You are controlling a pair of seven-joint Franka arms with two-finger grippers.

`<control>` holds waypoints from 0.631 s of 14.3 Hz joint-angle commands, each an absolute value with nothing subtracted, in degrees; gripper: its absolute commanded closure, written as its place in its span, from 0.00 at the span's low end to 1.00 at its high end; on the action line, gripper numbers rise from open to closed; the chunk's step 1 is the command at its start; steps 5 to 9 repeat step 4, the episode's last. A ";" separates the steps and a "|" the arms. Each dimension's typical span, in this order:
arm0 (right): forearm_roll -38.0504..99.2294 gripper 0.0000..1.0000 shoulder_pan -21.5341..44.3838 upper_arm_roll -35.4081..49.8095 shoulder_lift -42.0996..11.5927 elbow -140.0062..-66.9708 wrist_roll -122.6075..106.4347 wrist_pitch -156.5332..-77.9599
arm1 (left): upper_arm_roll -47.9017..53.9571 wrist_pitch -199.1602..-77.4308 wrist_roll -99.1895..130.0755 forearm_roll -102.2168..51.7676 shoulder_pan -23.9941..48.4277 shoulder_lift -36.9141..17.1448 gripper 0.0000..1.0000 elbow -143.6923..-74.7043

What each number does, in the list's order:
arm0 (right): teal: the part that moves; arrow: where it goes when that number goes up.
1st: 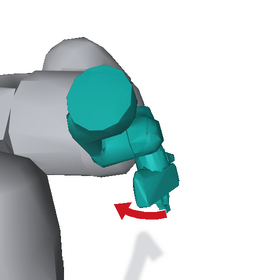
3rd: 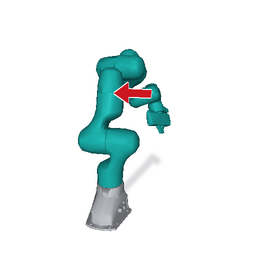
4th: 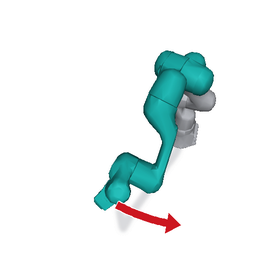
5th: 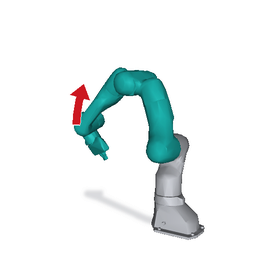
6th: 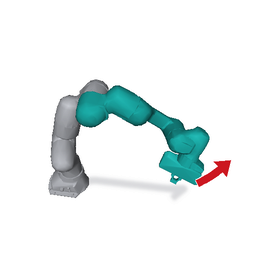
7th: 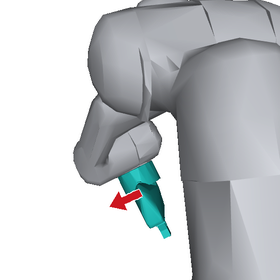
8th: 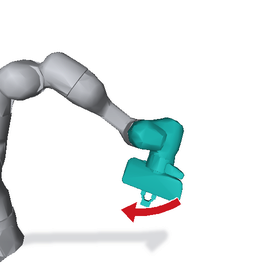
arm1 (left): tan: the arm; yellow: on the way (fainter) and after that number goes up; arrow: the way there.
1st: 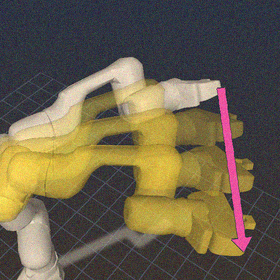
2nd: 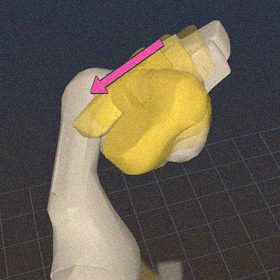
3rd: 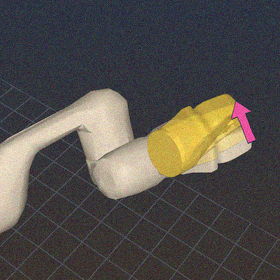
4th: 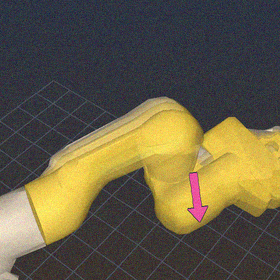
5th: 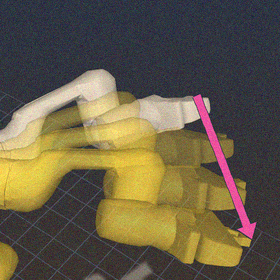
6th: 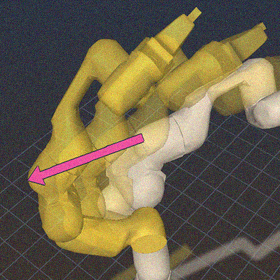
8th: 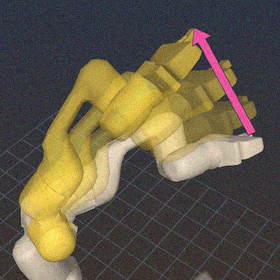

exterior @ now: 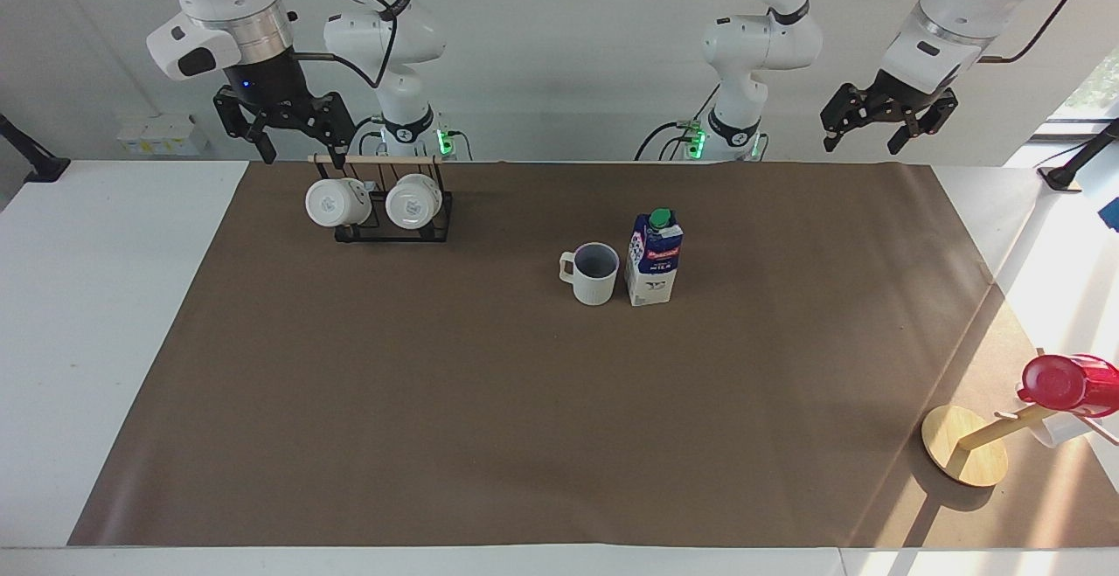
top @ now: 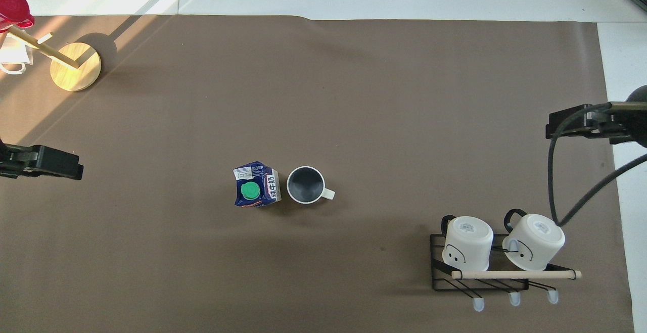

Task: Place cup and milk on table

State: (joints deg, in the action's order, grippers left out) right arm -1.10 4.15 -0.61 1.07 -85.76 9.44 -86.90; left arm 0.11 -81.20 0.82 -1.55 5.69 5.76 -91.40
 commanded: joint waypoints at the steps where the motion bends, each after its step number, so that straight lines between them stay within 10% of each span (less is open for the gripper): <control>1: -0.79 0.00 3.78 -0.53 1.58 -86.48 8.17 -87.19 | 0.44 -80.60 0.53 -1.05 5.19 6.06 0.00 -90.70; 9: -0.79 0.00 3.87 -0.53 1.58 -86.48 8.17 -87.10 | 0.44 -80.42 0.70 -1.05 5.19 6.15 0.00 -90.79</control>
